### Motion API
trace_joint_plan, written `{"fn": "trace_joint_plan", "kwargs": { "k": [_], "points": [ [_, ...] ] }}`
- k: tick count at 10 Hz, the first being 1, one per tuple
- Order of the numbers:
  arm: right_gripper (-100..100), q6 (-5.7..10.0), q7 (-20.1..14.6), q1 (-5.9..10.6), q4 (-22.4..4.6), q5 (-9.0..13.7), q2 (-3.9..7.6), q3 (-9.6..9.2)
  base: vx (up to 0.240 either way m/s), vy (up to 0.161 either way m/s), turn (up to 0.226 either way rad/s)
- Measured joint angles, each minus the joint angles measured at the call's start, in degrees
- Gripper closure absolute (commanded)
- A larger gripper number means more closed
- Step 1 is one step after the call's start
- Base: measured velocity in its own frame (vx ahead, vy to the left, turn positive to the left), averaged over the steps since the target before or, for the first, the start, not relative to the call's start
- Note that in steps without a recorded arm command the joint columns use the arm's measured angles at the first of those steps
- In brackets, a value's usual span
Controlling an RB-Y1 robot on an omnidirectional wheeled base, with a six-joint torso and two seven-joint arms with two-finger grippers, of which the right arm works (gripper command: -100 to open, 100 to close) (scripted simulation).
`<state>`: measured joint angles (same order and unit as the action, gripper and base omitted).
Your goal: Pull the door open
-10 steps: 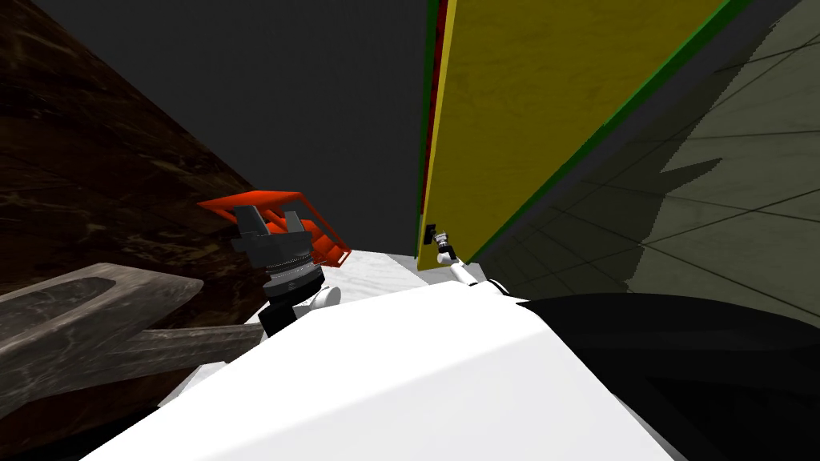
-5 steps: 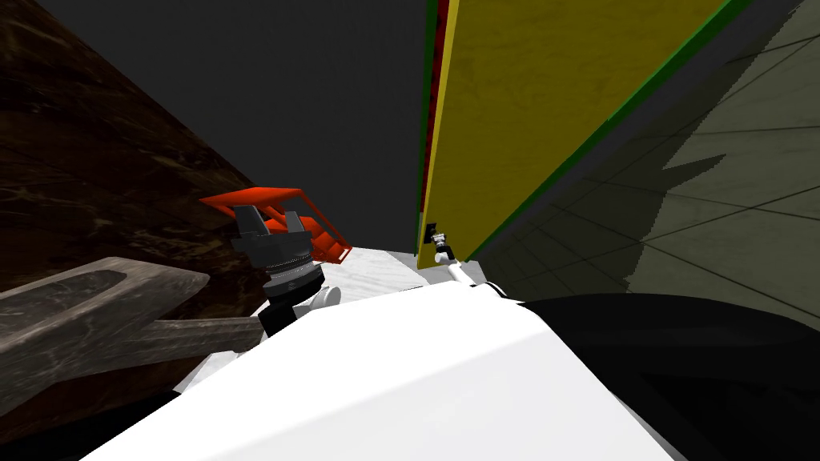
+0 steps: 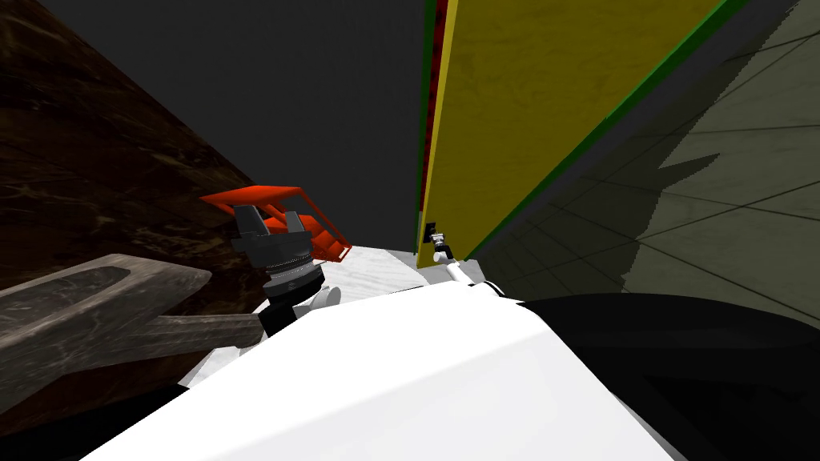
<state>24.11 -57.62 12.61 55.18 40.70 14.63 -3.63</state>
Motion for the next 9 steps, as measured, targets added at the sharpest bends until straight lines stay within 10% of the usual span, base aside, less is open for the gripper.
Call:
{"fn": "trace_joint_plan", "kwargs": {
  "k": [6, 9],
  "points": [
    [-100, -0.47, -5.1, -0.12, 0.2, 3.4, -1.14, -0.73, -0.058, -0.017, -0.024],
    [-100, -3.83, -4.2, 0.50, 0.2, 4.4, -0.40, 1.51, -0.004, 0.032, -0.061]
  ]
}}
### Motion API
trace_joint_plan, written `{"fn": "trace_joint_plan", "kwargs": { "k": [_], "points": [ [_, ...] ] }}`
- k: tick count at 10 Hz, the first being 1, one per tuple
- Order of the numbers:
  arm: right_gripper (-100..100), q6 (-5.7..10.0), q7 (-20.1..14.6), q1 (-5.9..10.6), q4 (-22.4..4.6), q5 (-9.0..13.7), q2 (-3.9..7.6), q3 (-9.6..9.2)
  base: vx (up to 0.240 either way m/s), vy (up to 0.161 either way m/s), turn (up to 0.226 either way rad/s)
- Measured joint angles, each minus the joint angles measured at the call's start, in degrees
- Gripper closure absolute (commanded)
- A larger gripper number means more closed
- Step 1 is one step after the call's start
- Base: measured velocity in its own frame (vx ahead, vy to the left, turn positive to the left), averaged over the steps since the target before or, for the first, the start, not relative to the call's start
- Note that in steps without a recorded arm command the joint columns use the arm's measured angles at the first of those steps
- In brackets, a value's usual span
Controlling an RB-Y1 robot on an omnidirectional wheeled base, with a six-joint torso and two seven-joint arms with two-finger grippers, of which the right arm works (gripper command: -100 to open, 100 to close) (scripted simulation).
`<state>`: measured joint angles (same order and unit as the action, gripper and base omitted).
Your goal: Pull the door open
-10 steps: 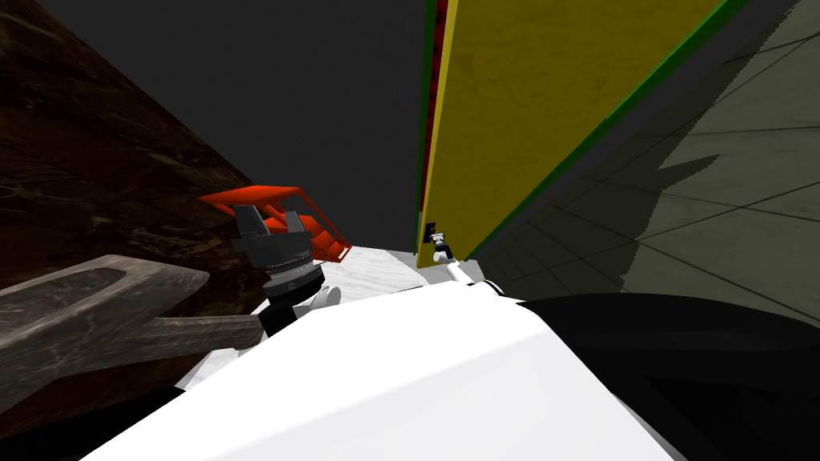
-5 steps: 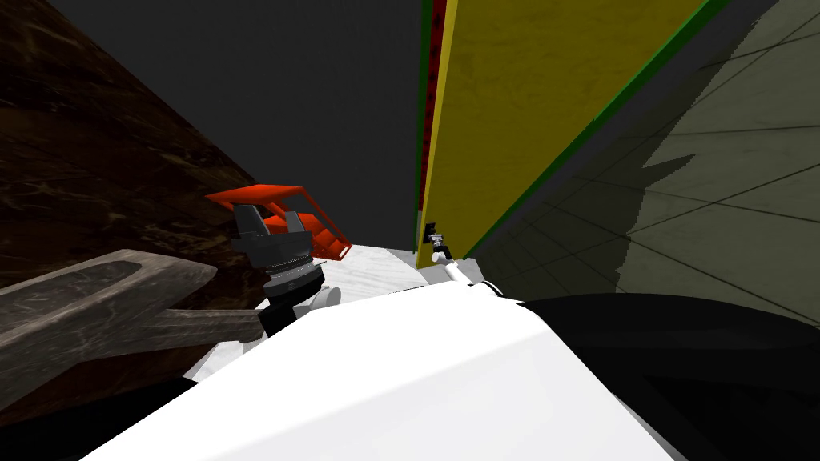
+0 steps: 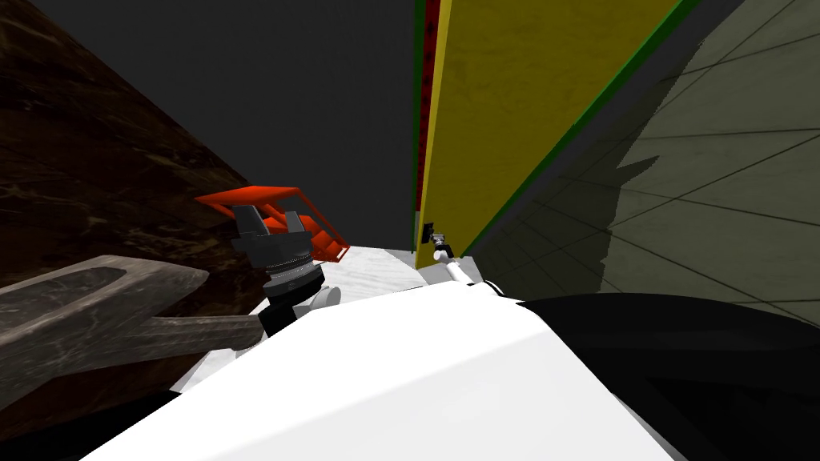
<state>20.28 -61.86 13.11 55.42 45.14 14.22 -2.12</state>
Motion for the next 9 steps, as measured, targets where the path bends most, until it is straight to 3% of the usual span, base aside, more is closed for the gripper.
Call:
{"fn": "trace_joint_plan", "kwargs": {
  "k": [1, 3, 4, 5, 9],
  "points": [
    [-100, -0.39, -0.2, 0.83, -0.9, 0.1, 0.37, -0.12, 0.003, 0.054, -0.042],
    [-100, -2.74, -0.1, 1.04, 0.1, 0.7, 0.91, 0.79, 0.008, 0.030, -0.015],
    [-100, -3.01, -0.4, 1.76, -0.7, 0.8, 1.25, 0.65, 0.009, -0.020, -0.044],
    [100, -3.05, -0.5, 1.64, -1.0, 0.8, 1.56, 0.88, 0.012, -0.014, 0.009],
    [100, -3.02, -0.4, 1.67, -0.8, 0.8, 1.39, 0.80, -0.005, 0.008, 0.003]
  ]
}}
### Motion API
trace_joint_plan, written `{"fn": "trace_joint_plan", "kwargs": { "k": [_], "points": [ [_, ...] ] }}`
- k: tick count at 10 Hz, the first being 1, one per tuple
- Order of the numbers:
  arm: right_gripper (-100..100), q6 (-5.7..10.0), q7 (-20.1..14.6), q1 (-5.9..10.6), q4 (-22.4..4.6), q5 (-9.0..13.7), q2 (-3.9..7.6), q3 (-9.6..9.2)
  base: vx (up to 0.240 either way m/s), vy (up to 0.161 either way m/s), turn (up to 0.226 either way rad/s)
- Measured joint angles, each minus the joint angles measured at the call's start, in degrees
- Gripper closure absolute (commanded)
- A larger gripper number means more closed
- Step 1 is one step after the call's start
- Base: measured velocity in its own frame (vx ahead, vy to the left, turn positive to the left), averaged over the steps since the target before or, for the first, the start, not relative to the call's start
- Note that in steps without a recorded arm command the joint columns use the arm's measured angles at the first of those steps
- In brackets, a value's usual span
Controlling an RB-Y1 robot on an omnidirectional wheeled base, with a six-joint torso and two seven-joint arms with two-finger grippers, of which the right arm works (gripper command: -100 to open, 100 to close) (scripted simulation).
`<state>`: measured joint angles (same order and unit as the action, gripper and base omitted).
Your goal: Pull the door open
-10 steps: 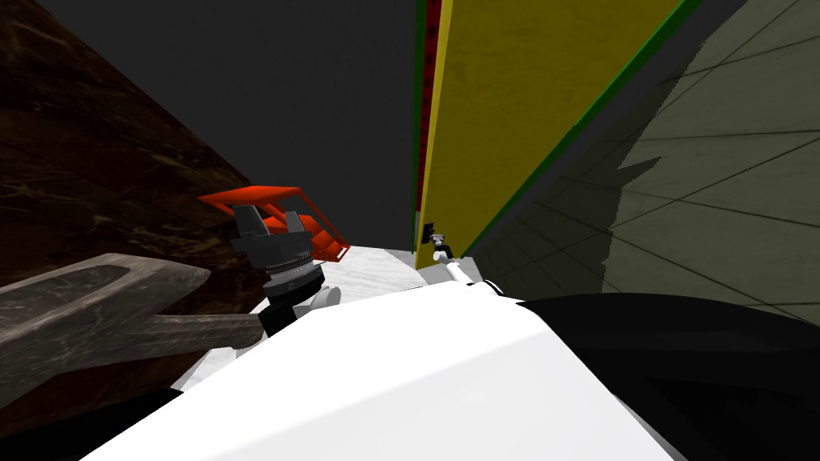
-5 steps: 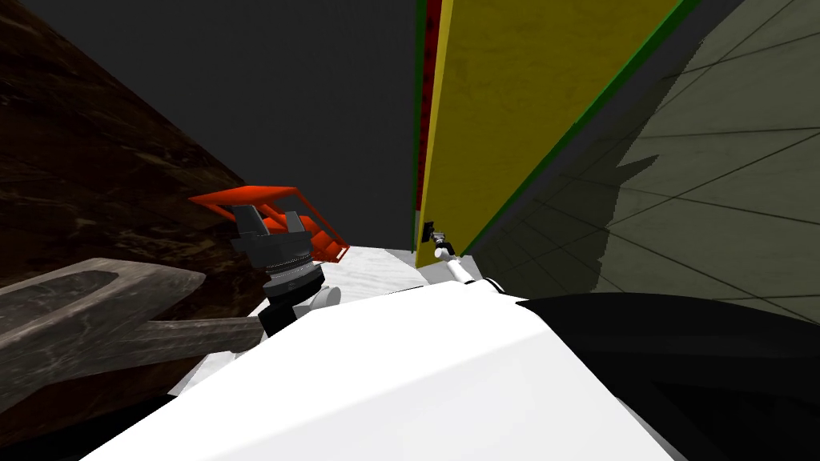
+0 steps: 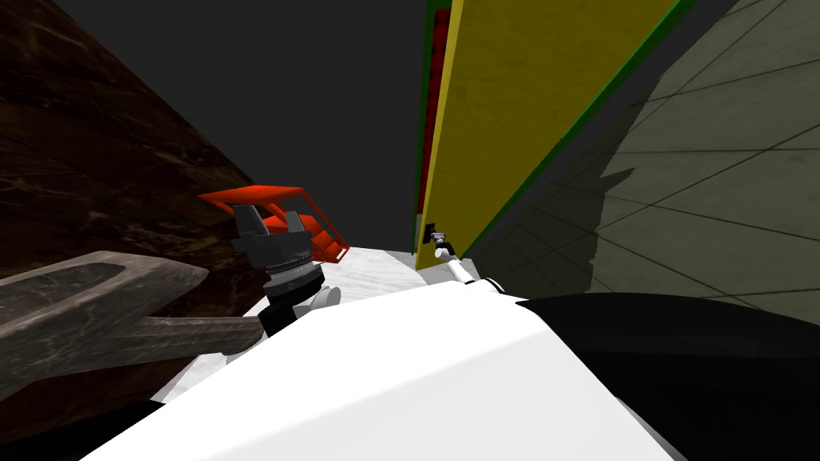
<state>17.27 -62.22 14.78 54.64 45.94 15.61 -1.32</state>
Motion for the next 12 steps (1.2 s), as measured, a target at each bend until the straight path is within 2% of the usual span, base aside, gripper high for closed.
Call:
{"fn": "trace_joint_plan", "kwargs": {
  "k": [1, 2, 5, 6, 7, 9, 10, 11, 12],
  "points": [
    [100, 0.01, 0.0, 0.00, 0.0, 0.0, -0.01, -0.01, 0.000, 0.000, 0.000],
    [-100, 0.01, 0.0, 0.00, 0.0, 0.0, -0.04, -0.04, -0.116, -0.103, 0.104],
    [-100, 1.48, -0.7, -0.43, 1.2, -0.4, 0.25, -1.82, -0.139, -0.134, 0.061],
    [-100, 1.92, -1.0, -0.92, 1.8, -0.5, 0.38, -2.38, -0.124, -0.088, 0.080],
    [-100, 1.77, -0.6, -1.83, 3.1, -0.6, 0.02, -2.36, -0.072, -0.055, 0.032],
    [-100, 3.09, -1.8, -1.47, 1.7, -0.9, 0.38, -4.08, -0.077, -0.061, 0.082],
    [-100, 2.36, -0.6, -2.79, 4.5, -0.9, -0.66, -3.62, -0.088, -0.088, 0.087],
    [-100, 2.60, -0.7, -2.59, 4.5, -1.1, -0.62, -4.54, -0.045, -0.036, 0.017],
    [-100, 3.28, -1.8, -1.90, 3.2, -1.1, -0.10, -5.42, -0.074, -0.060, 0.059]
  ]
}}
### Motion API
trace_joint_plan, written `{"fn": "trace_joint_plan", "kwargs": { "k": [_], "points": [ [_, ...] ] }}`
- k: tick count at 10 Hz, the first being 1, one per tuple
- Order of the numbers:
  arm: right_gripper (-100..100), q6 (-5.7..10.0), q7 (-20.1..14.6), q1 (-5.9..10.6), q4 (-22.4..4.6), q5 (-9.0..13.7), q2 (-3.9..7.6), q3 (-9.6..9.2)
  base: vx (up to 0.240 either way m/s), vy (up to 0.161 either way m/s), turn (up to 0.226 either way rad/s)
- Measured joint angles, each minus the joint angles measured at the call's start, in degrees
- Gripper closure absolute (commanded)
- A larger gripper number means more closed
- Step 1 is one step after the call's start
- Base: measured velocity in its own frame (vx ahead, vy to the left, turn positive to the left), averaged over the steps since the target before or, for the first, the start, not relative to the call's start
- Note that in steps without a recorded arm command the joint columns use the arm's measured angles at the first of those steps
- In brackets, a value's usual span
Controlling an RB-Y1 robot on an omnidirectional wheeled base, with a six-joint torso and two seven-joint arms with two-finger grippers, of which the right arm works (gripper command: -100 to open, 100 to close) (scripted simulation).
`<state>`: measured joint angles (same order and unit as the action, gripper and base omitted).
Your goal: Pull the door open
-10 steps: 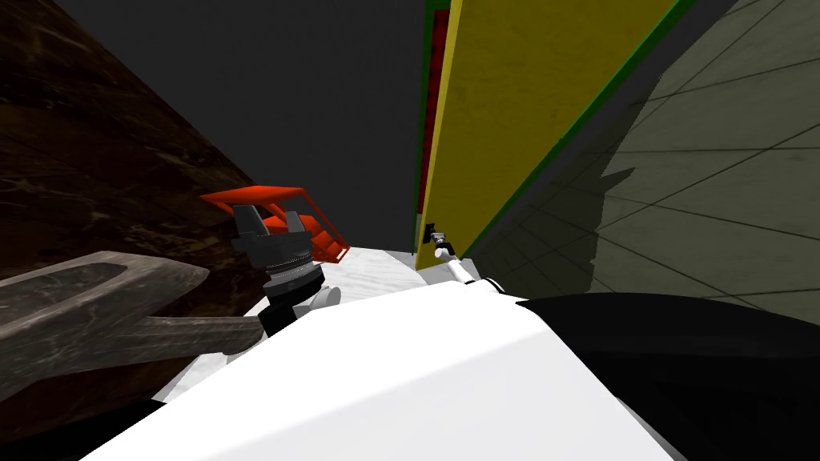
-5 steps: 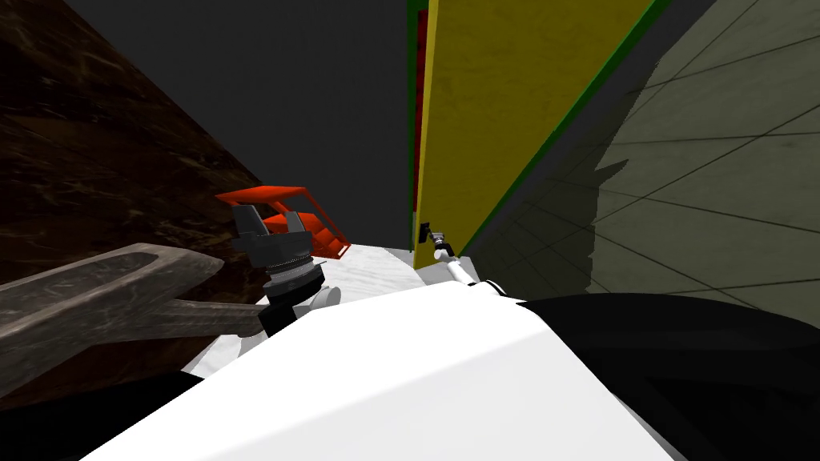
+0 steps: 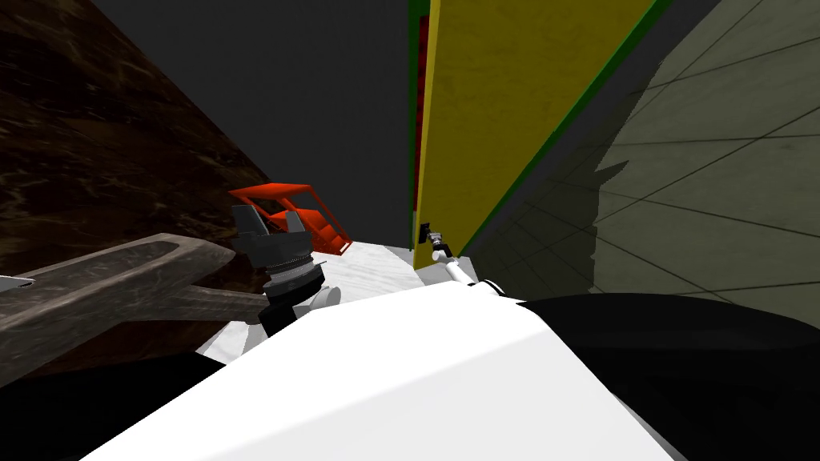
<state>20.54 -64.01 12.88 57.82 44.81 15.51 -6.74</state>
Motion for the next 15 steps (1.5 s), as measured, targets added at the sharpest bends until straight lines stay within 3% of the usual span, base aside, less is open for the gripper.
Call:
{"fn": "trace_joint_plan", "kwargs": {
  "k": [2, 4, 6, 7, 9, 11, 12, 15],
  "points": [
    [-100, 1.25, -1.3, -0.50, 0.6, -0.3, 0.40, -1.74, -0.115, -0.079, 0.097],
    [-100, 0.91, -1.4, -0.56, 1.2, -0.3, 0.32, -2.36, -0.086, -0.061, 0.044],
    [-100, 3.28, -2.8, -0.03, -0.6, -0.8, 0.41, -4.23, -0.058, -0.050, 0.024],
    [-100, 2.55, -1.9, -1.34, 1.5, -0.7, -0.09, -3.61, -0.063, -0.042, 0.022],
    [-100, 2.87, -2.2, -1.22, 1.1, -0.8, 0.48, -4.01, 0.019, 0.001, -0.078],
    [-100, 1.19, -2.2, -0.74, 0.6, 0.2, 1.03, -2.36, 0.052, 0.067, -0.082],
    [100, 1.06, -2.2, -0.78, 0.5, 0.3, 1.39, -1.90, 0.003, -0.023, 0.032],
    [100, 1.19, -2.2, -0.74, 0.6, 0.2, 1.07, -2.32, -0.012, 0.001, 0.013]
  ]
}}
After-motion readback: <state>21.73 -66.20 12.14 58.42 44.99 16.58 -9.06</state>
